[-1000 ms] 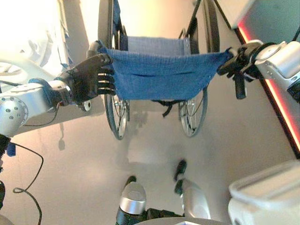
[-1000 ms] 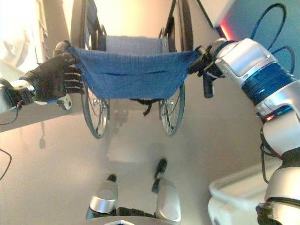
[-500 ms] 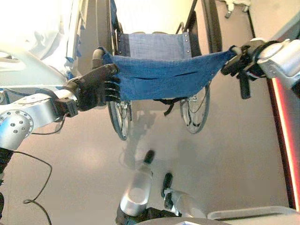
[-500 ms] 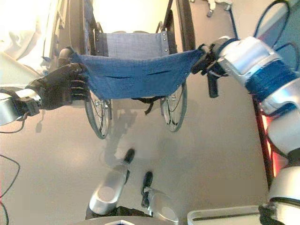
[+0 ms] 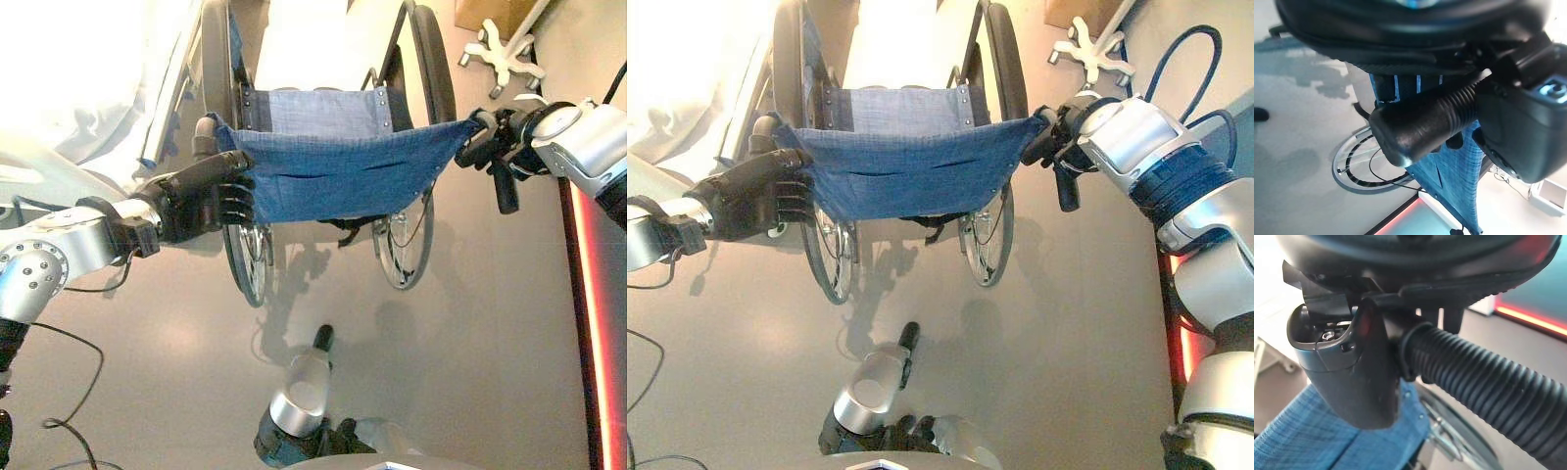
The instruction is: Push the wheelchair next to the bed
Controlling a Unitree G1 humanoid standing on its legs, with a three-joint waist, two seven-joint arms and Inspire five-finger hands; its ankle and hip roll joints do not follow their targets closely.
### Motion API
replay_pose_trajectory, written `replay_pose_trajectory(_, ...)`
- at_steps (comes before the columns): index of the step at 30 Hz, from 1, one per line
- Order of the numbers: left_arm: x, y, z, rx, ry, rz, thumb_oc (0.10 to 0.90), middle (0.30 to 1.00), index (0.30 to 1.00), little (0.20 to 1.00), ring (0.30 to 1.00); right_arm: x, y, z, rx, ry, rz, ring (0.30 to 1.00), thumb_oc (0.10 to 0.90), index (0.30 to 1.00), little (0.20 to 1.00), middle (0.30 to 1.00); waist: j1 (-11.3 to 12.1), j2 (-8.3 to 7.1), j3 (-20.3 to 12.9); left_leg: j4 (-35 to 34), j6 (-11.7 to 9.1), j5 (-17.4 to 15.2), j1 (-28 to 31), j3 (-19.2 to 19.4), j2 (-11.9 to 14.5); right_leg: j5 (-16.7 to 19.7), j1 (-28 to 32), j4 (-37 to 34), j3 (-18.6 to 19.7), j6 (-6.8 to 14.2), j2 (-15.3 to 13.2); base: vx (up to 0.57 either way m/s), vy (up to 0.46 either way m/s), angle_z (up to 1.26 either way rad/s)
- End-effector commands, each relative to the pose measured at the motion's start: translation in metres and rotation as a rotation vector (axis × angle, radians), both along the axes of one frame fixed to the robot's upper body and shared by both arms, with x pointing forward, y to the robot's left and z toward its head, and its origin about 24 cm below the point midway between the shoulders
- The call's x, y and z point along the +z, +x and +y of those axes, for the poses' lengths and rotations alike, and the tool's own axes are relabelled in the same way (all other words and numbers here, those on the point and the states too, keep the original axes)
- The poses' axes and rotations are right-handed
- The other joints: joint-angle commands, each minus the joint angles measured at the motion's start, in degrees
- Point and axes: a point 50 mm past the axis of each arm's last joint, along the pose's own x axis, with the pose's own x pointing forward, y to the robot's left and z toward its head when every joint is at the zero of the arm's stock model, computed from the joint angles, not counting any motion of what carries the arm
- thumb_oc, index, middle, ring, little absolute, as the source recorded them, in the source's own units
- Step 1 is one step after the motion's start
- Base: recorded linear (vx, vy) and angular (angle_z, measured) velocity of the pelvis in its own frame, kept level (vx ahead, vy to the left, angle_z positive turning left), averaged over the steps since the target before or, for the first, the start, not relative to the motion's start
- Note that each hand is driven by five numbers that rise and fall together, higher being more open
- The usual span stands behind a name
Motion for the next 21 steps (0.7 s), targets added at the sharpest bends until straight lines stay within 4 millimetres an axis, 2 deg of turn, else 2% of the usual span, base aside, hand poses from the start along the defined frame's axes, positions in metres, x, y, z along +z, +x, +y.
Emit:
replay_pose_trajectory(1, 0.043, 0.013, 0.009, 0.079, -0.074, -0.242, 0.4, 0.3, 0.3, 0.3, 0.3, 0.048, 0.002, 0.046, 0.236, 0.042, -0.22, 0.3, 0.4, 0.3, 0.3, 0.3, -8.24, -3.66, -19.4, -3.26, -3.61, 2.59, -4.67, -2.4, -6.69, 16.52, 2.98, -12.32, -3.47, -3.88, 4.23, 0.32, -0.022, 0.13)
replay_pose_trajectory(3, 0.048, 0.012, 0.007, 0.081, -0.077, -0.249, 0.4, 0.3, 0.3, 0.3, 0.3, 0.056, 0.0, 0.042, 0.227, 0.025, -0.226, 0.3, 0.4, 0.3, 0.3, 0.3, -8.78, -3.77, -19.26, -1.65, -4.84, 2.57, -5.36, -3.25, -6.66, 11.6, 3.73, -20.57, -4.29, -6.63, 2.46, 0.28, -0.096, 0.28)
replay_pose_trajectory(4, 0.055, 0.011, 0.006, 0.087, -0.083, -0.273, 0.4, 0.3, 0.3, 0.3, 0.3, 0.066, -0.002, 0.038, 0.226, 0.012, -0.245, 0.3, 0.4, 0.3, 0.3, 0.3, -9.16, -3.49, -18.64, 1.31, -6.59, 3.22, -7.14, -4.5, -5.92, 5.67, 4.73, -30.02, -4.71, -10.0, 1.76, 0.13, -0.128, 0.4)
replay_pose_trajectory(5, 0.056, 0.011, 0.006, 0.088, -0.084, -0.275, 0.4, 0.3, 0.3, 0.3, 0.3, 0.067, -0.002, 0.037, 0.226, 0.012, -0.246, 0.3, 0.4, 0.3, 0.3, 0.3, -9.13, -3.38, -18.71, 1.45, -6.73, 3.45, -7.44, -4.58, -5.71, 5.69, 4.69, -30.6, -4.68, -10.23, 1.95, 0.18, -0.192, 0.51)
replay_pose_trajectory(6, 0.06, 0.012, 0.004, 0.096, -0.102, -0.294, 0.4, 0.3, 0.3, 0.3, 0.3, 0.075, -0.004, 0.035, 0.229, 0.005, -0.266, 0.3, 0.4, 0.3, 0.3, 0.3, -9.95, -2.93, -17.43, 5.18, -8.2, 4.48, -8.55, -7.47, -5.85, 6.76, 3.99, -37.33, -3.83, -11.26, 0.2, 0.1, -0.107, 0.46)
replay_pose_trajectory(7, 0.06, 0.012, 0.004, 0.097, -0.104, -0.297, 0.4, 0.3, 0.3, 0.3, 0.3, 0.077, -0.005, 0.034, 0.229, 0.003, -0.269, 0.3, 0.4, 0.3, 0.3, 0.3, -10.05, -2.8, -17.36, 5.42, -8.37, 4.87, -8.76, -7.89, -5.83, 7.37, 3.62, -37.98, -3.62, -11.32, 0.02, 0.21, -0.176, 0.63)
replay_pose_trajectory(8, 0.061, 0.013, 0.004, 0.095, -0.111, -0.306, 0.4, 0.3, 0.3, 0.3, 0.3, 0.083, -0.008, 0.031, 0.23, -0.005, -0.28, 0.3, 0.4, 0.3, 0.3, 0.3, -11.23, -2.2, -16.4, 6.89, -9.02, 4.41, -8.14, -11.37, -6.28, 10.73, 1.59, -41.4, -2.09, -10.46, -2.02, 0.25, -0.182, 1.01)
replay_pose_trajectory(9, 0.062, 0.014, 0.004, 0.097, -0.109, -0.312, 0.4, 0.3, 0.3, 0.3, 0.3, 0.085, -0.009, 0.029, 0.232, -0.016, -0.283, 0.3, 0.4, 0.3, 0.3, 0.3, -12.21, -2.08, -16.08, 6.25, -8.95, 2.23, -6.34, -13.52, -6.6, 14.4, -0.77, -43.39, -1.0, -8.51, -4.8, 0.33, -0.267, 1.54)
replay_pose_trajectory(11, 0.064, 0.015, 0.004, 0.089, -0.094, -0.325, 0.4, 0.3, 0.3, 0.3, 0.3, 0.085, -0.011, 0.031, 0.235, -0.018, -0.287, 0.3, 0.4, 0.3, 0.3, 0.3, -13.48, -1.87, -15.63, 4.36, -8.83, -1.13, -2.71, -15.09, -5.87, 18.34, -3.7, -43.57, -0.2, -6.26, -8.08, 0.3, -0.316, 1.25)
replay_pose_trajectory(12, 0.068, 0.015, 0.004, 0.083, -0.077, -0.327, 0.4, 0.3, 0.3, 0.3, 0.3, 0.084, -0.013, 0.035, 0.24, -0.016, -0.288, 0.3, 0.4, 0.3, 0.3, 0.3, -14.69, -1.79, -15.06, 2.77, -8.78, -3.9, 0.64, -15.81, -4.49, 21.44, -6.84, -42.93, 0.51, -4.85, -10.42, 0.34, -0.376, 0.42)
replay_pose_trajectory(14, 0.073, 0.02, 0.006, 0.126, -0.043, -0.321, 0.4, 0.3, 0.3, 0.3, 0.3, 0.08, -0.015, 0.044, 0.24, -0.013, -0.279, 0.3, 0.4, 0.3, 0.3, 0.3, -15.99, -1.67, -14.45, 1.93, -9.12, -5.71, 4.49, -16.22, -2.05, 21.41, -8.77, -41.39, 0.35, -4.26, -10.0, 0.41, -0.365, 0.03)
replay_pose_trajectory(17, 0.068, 0.029, 0.01, 0.178, -0.048, -0.287, 0.4, 0.3, 0.3, 0.3, 0.3, 0.077, -0.014, 0.049, 0.248, -0.019, -0.246, 0.3, 0.4, 0.3, 0.3, 0.3, -17.21, -2.02, -15.66, 4.92, -9.91, -4.38, 4.77, -17.23, -0.31, 19.33, -8.38, -40.77, 1.0, -5.25, -8.46, 0.4, -0.262, 0.25)
replay_pose_trajectory(19, 0.064, 0.032, 0.011, 0.189, -0.066, -0.268, 0.4, 0.3, 0.3, 0.3, 0.3, 0.076, -0.014, 0.052, 0.265, -0.021, -0.226, 0.3, 0.4, 0.3, 0.3, 0.3, -17.86, -2.29, -16.29, 6.82, -10.79, -2.17, 4.84, -17.51, 1.54, 17.69, -8.06, -39.96, 1.39, -6.51, -7.03, 0.3, -0.227, 0.66)
replay_pose_trajectory(21, 0.057, 0.033, 0.013, 0.21, -0.089, -0.254, 0.4, 0.3, 0.3, 0.3, 0.3, 0.076, -0.014, 0.056, 0.283, -0.055, -0.205, 0.3, 0.4, 0.3, 0.3, 0.3, -18.05, -3.21, -16.85, 13.76, -12.5, 3.46, 3.27, -17.6, 4.89, 16.66, -6.32, -41.13, -0.24, -9.06, -5.68, 0.29, -0.307, 0.53)
